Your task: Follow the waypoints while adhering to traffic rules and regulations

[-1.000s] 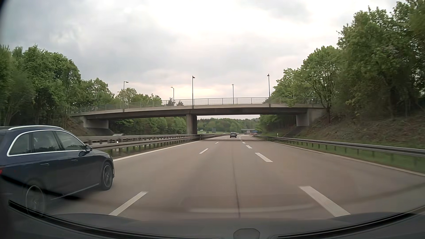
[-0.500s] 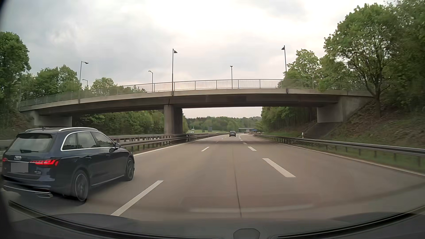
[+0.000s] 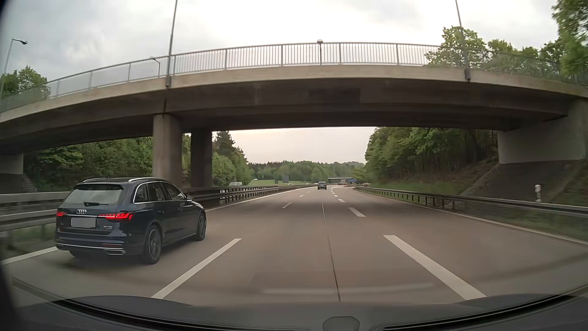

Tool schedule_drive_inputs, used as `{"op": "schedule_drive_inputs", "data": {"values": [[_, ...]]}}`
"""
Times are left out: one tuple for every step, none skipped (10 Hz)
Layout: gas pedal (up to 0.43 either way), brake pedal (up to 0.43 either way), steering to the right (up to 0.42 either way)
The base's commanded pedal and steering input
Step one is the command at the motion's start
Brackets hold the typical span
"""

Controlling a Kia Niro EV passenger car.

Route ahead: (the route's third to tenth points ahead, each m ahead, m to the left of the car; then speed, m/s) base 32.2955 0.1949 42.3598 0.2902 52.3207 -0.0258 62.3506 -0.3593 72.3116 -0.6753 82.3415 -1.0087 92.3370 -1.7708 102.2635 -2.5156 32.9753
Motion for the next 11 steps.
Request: {"op": "schedule_drive_inputs", "data": {"values": [[0.169, 0.0, 0.004], [0.169, 0.0, 0.004], [0.169, 0.0, 0.004], [0.169, 0.0, 0.004], [0.169, 0.0, 0.004], [0.169, 0.0, 0.004], [0.169, 0.0, 0.004], [0.169, 0.0, 0.004], [0.169, 0.0, 0.004], [0.169, 0.0, 0.004], [0.169, 0.0, 0.004]]}}
